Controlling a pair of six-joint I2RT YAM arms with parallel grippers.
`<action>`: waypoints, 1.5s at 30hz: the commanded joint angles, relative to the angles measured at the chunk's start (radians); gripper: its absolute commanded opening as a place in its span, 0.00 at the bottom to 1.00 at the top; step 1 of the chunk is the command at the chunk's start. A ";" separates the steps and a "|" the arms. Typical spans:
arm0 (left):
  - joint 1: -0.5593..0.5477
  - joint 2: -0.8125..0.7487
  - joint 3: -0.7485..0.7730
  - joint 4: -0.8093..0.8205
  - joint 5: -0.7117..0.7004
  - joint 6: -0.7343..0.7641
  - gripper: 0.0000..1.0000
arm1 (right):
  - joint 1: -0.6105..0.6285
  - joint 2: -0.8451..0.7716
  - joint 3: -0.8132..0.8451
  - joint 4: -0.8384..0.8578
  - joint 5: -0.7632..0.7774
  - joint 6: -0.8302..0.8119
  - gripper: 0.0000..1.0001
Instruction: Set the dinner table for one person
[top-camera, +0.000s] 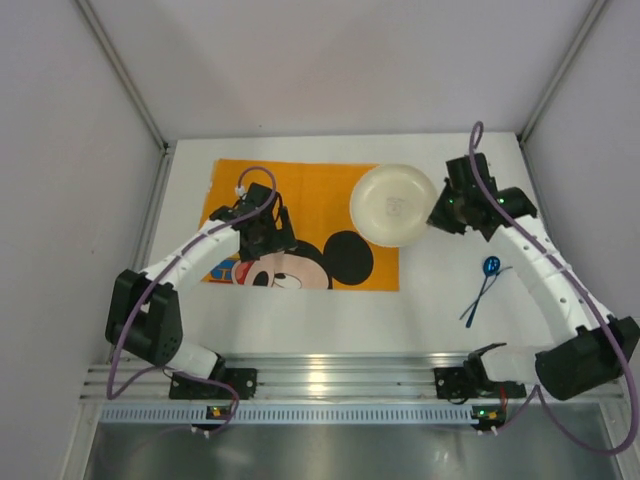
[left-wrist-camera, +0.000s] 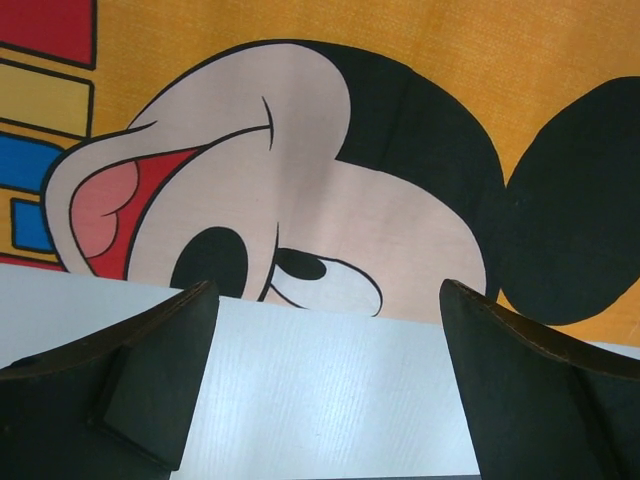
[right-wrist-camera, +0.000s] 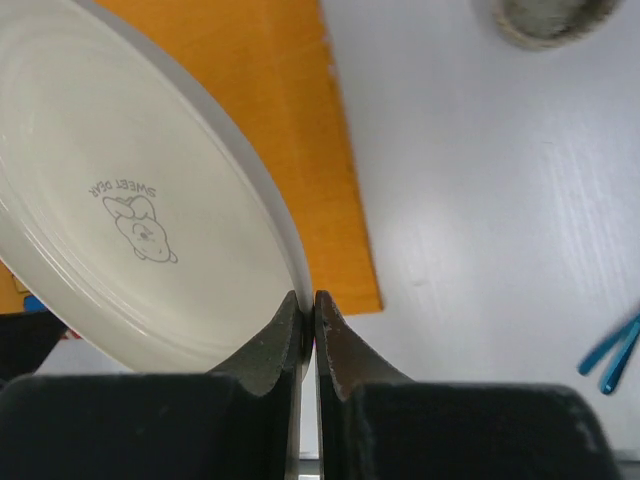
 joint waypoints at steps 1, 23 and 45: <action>0.005 -0.054 0.001 -0.071 -0.050 0.001 0.98 | 0.100 0.164 0.091 0.086 -0.059 0.027 0.00; 0.180 -0.424 -0.072 -0.297 -0.151 0.021 0.99 | 0.269 0.895 0.595 0.257 -0.164 0.034 0.91; 0.180 -0.288 -0.145 -0.105 -0.022 0.010 0.99 | -0.430 0.489 0.117 0.231 -0.134 -0.142 0.72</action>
